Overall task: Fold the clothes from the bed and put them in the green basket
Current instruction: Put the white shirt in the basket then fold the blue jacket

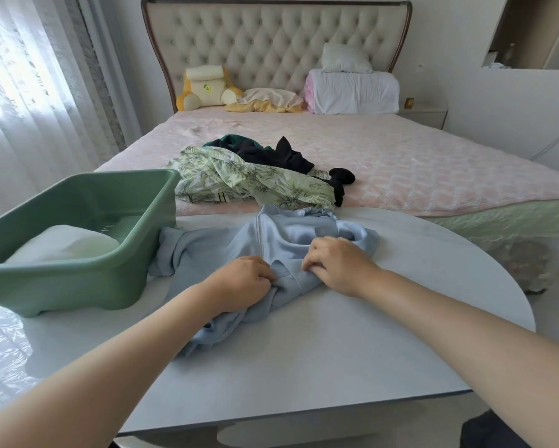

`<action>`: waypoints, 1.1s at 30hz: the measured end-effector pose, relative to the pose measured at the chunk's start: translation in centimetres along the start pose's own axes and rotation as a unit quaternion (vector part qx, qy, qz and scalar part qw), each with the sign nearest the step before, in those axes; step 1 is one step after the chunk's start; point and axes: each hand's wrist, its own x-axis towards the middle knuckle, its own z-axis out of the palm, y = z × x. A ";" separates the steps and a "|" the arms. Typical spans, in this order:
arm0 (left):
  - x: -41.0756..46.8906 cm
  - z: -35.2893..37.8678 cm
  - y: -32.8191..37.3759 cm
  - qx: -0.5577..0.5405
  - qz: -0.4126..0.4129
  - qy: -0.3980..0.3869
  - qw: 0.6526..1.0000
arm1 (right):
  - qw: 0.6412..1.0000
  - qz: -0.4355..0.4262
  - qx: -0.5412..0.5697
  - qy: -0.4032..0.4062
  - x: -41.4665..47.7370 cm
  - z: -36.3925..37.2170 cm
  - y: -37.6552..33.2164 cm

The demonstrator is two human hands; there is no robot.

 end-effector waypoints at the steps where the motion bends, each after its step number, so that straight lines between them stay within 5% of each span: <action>1: 0.0 0.2 0.3 0.002 -0.013 0.004 1.000 | 1.000 0.012 0.000 -0.009 -0.2 0.1 -0.3; 11: 0.7 -0.2 0.1 -0.003 -0.116 -0.019 0.993 | 0.995 0.065 -0.050 -0.057 0.7 0.9 -1.2; 14: 0.4 -0.7 -0.1 0.003 -0.123 -0.036 0.992 | 0.989 0.095 0.099 -0.046 0.5 0.0 -0.9; 18: 0.1 -1.4 0.1 -0.004 -0.104 -0.046 0.993 | 0.923 0.138 0.358 -0.025 0.5 -1.3 -0.8; 25: -0.4 -2.9 1.4 -0.157 -0.064 -0.068 0.983 | 0.835 0.177 0.521 0.007 0.1 -3.8 1.1; 27: -0.7 -3.2 1.9 -0.205 -0.060 -0.135 0.968 | 0.839 0.200 0.502 -0.066 -0.2 -4.4 1.8; 31: -1.7 -4.2 4.0 -0.208 0.003 -0.387 0.898 | 0.786 0.220 0.432 -0.384 -1.4 -5.9 2.3; 33: -1.8 -3.7 4.7 -0.203 0.020 -0.418 0.885 | 0.790 0.205 0.395 -0.422 -1.7 -6.1 1.3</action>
